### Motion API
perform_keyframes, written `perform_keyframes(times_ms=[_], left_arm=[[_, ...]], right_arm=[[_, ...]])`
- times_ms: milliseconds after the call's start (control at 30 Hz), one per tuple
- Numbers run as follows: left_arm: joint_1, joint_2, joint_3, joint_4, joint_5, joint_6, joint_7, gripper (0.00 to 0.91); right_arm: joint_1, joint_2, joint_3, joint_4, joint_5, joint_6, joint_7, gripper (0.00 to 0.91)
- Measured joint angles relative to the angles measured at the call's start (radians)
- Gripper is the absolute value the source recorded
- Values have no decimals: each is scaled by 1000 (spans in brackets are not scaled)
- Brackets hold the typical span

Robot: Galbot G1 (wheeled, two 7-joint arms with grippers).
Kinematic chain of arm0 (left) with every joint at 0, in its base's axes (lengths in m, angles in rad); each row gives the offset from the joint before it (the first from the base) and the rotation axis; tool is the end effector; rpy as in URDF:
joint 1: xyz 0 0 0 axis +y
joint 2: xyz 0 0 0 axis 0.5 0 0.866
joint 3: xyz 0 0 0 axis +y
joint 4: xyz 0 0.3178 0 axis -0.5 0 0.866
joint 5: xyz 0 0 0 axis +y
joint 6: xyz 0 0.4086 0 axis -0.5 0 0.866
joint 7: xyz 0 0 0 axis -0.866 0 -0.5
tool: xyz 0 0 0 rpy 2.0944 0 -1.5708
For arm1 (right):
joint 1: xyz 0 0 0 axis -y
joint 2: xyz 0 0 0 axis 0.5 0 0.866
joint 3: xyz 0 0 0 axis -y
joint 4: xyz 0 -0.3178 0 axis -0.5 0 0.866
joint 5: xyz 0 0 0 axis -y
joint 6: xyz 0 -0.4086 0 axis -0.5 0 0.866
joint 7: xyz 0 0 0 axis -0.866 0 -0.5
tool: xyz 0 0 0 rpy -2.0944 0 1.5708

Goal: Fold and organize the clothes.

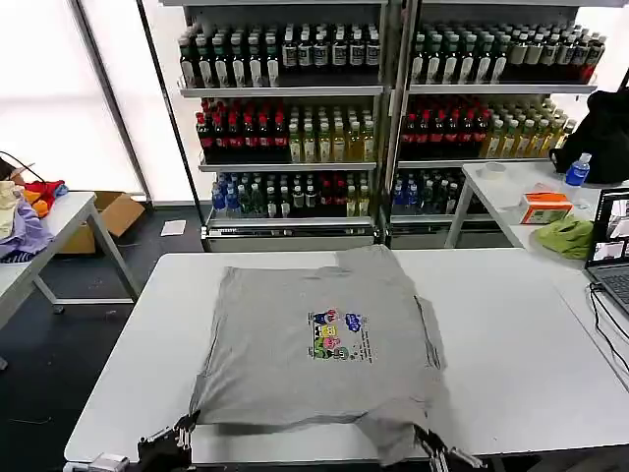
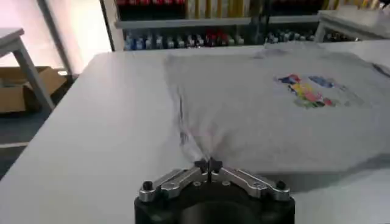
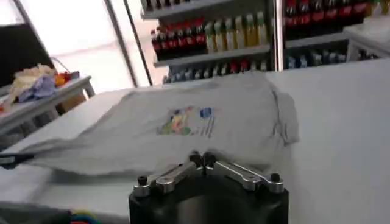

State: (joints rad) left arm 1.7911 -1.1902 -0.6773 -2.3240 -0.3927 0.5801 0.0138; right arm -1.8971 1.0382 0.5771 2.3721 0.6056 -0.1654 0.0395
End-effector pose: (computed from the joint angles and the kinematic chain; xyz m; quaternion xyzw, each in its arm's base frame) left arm 0.2041 0.0566 -0.2132 -0.0803 -0.9562 -0.0147 0.2810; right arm 0.1774 -0.0255 -0.2220 0.1514 -0.9735 -0.0824 0.1504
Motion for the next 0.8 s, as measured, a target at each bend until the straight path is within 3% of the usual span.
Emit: perform_keyframes(times_ms=[267, 500, 533, 567, 600, 800], left_arm=[[-165, 72, 18, 98, -85, 2, 33, 10], [-326, 124, 57, 220, -151, 2, 56, 10], [-352, 127, 66, 241, -157, 2, 59, 131], [-374, 129, 73, 260, -163, 2, 60, 574], [-397, 131, 81, 279, -168, 2, 61, 907], [-505, 143, 114, 387, -184, -1, 67, 907]], right_arm=[[272, -26, -68, -132, 59, -12, 68, 0], [512, -24, -167, -298, 68, -29, 88, 0], [546, -22, -183, -325, 68, -33, 90, 0], [578, -19, -199, -349, 68, -38, 93, 595], [608, -16, -214, -371, 68, -45, 94, 907], [752, -1, -279, -459, 61, -95, 97, 907]])
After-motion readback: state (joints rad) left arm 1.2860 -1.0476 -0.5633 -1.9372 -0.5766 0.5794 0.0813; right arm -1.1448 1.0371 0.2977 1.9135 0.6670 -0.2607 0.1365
